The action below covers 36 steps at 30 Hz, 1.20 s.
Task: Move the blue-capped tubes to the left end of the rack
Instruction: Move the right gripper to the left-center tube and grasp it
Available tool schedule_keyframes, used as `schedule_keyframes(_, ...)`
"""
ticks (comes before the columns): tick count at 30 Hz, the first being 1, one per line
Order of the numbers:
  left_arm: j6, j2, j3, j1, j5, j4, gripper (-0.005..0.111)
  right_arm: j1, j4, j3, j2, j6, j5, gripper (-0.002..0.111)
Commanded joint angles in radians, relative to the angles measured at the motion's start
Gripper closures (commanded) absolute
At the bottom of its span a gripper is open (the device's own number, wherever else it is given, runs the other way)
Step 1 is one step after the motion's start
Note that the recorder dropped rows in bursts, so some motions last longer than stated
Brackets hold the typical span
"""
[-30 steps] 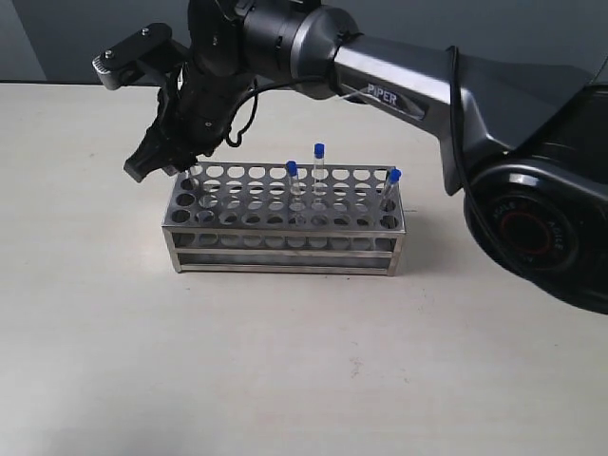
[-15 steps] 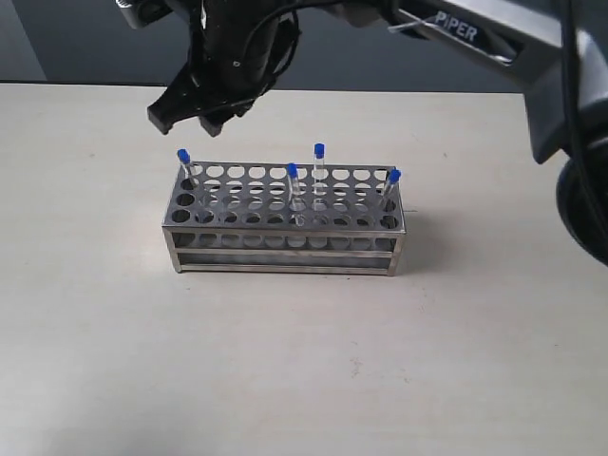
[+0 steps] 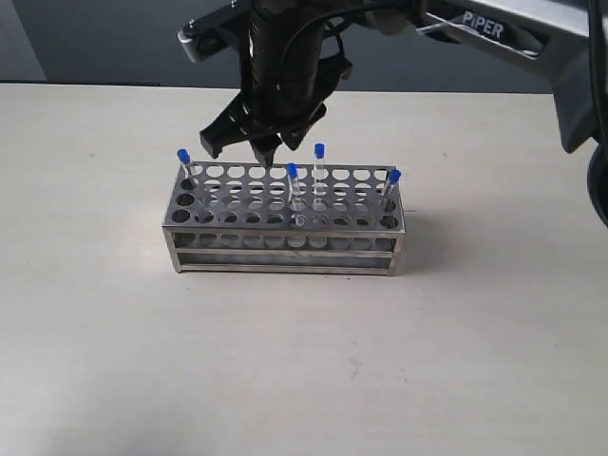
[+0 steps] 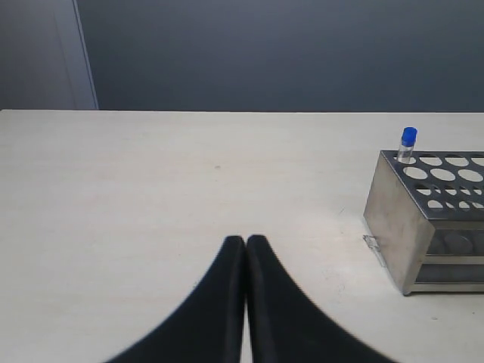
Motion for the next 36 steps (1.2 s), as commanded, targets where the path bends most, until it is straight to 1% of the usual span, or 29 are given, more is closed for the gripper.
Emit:
schedule_keyframes(1,-0.001,-0.004,-0.003,-0.005,-0.006,-0.003,0.106,-0.005,0.004,0.049,-0.008,0.006,0.002,0.069)
schedule_keyframes(9,-0.001,-0.004,-0.003,-0.005,-0.006,-0.003,0.106,-0.014,-0.029,0.078,0.003,0.017,0.000,0.069)
schedule_keyframes(18,-0.001,-0.004,-0.003,-0.005,-0.006,-0.003,0.106,-0.037,-0.010,0.078,0.040,0.017,-0.057,0.069)
schedule_keyframes(20,-0.001,-0.004,-0.003,-0.005,-0.006,-0.003,0.106,-0.037,-0.012,0.078,0.050,0.013,-0.059,0.073)
schedule_keyframes(25,-0.001,-0.004,-0.003,-0.005,-0.006,-0.003,0.106,-0.037,-0.012,0.078,0.055,-0.005,-0.093,0.108)
schedule_keyframes(36,-0.001,-0.004,-0.003,-0.005,-0.006,-0.003,0.106,-0.037,-0.012,0.078,0.022,-0.022,-0.079,0.108)
